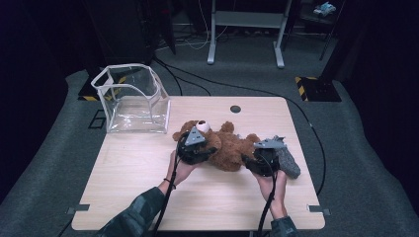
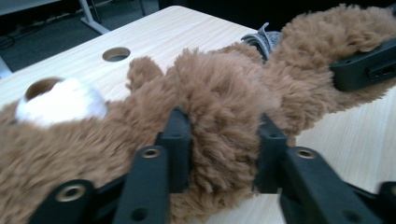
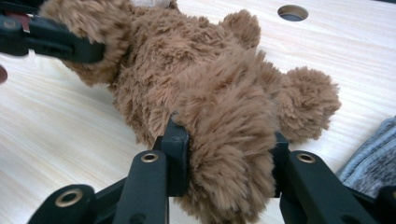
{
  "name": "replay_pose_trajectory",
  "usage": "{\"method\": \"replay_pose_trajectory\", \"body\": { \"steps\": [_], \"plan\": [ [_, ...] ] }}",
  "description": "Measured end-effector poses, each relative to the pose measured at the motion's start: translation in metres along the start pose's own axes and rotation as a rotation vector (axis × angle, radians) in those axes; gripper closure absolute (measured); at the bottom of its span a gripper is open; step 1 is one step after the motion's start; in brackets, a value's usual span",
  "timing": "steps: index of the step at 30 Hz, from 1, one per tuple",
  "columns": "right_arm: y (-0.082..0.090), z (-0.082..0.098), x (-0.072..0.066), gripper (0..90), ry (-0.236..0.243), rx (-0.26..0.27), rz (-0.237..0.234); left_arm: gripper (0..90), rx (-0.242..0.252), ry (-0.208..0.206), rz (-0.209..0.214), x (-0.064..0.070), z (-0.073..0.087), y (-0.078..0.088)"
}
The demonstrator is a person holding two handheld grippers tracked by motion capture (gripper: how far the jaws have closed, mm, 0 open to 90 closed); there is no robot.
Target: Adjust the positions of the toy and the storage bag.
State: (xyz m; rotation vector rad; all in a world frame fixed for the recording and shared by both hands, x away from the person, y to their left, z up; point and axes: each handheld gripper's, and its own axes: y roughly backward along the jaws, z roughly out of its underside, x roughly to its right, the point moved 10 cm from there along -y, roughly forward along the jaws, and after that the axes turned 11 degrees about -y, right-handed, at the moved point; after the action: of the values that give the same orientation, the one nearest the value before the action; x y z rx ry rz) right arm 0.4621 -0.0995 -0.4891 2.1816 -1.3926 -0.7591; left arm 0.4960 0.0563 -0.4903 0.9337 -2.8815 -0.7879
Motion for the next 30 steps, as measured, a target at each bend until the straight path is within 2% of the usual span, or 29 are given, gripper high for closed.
{"method": "replay_pose_trajectory", "body": {
  "steps": [3, 6, 7, 8, 9, 10, 11, 14, 16, 19, 20, 24, 25, 27, 28, 30],
  "plan": [
    [-0.001, 0.005, -0.001, 61.0, -0.006, -0.009, -0.012, 70.3, 0.015, 0.034, 0.003, -0.004, 0.009, 0.006],
    [0.0, 0.012, -0.001, 49.8, -0.008, -0.026, -0.032, 71.6, 0.009, 0.05, 0.015, -0.002, 0.025, 0.01],
    [0.0, 0.012, -0.001, 49.8, -0.008, -0.026, -0.032, 71.7, 0.009, 0.05, 0.015, -0.002, 0.025, 0.01],
    [0.002, 0.015, 0.001, 39.3, -0.01, -0.035, -0.041, 71.8, 0.005, 0.049, 0.019, -0.001, 0.03, 0.011],
    [0.004, 0.016, 0.003, 34.7, -0.019, -0.035, -0.046, 71.8, 0.003, 0.051, 0.02, 0.0, 0.033, 0.011],
    [0.004, 0.016, 0.003, 34.7, -0.019, -0.035, -0.046, 71.8, -0.001, 0.058, 0.03, 0.002, 0.036, 0.011],
    [0.008, 0.016, 0.005, 23.9, -0.029, -0.035, -0.082, 71.8, -0.004, 0.061, 0.036, 0.005, 0.041, 0.011],
    [0.013, 0.011, 0.011, 14.6, -0.041, -0.03, -0.102, 71.7, 0.003, 0.075, 0.043, 0.008, 0.046, 0.012],
    [0.015, 0.005, 0.015, 13.9, -0.063, -0.017, -0.112, 71.7, 0.009, 0.077, 0.042, 0.008, 0.047, 0.014],
    [0.018, -0.003, 0.017, 12.3, -0.07, 0.001, -0.13, 71.7, 0.002, 0.079, 0.043, 0.008, 0.049, 0.014],
    [0.025, -0.01, 0.016, 12.4, -0.077, 0.023, -0.159, 71.7, 0.003, 0.082, 0.045, 0.008, 0.05, 0.014],
    [0.038, -0.019, 0.025, 12.5, -0.087, 0.066, -0.141, 71.7, -0.022, 0.083, 0.058, 0.009, 0.059, 0.013],
    [0.038, -0.019, 0.025, 12.5, -0.087, 0.066, -0.141, 71.7, -0.022, 0.083, 0.058, 0.009, 0.059, 0.013],
    [0.036, -0.02, 0.033, 11.5, -0.084, 0.046, -0.091, 71.7, -0.02, 0.093, 0.053, 0.009, 0.063, 0.012],
    [0.032, -0.02, 0.035, 11.3, -0.091, 0.034, -0.09, 71.7, -0.018, 0.106, 0.056, 0.009, 0.065, 0.012],
    [0.012, -0.023, 0.047, 9.7, -0.126, -0.009, -0.073, 71.6, -0.013, 0.117, 0.058, 0.009, 0.066, 0.012]
  ]
}}
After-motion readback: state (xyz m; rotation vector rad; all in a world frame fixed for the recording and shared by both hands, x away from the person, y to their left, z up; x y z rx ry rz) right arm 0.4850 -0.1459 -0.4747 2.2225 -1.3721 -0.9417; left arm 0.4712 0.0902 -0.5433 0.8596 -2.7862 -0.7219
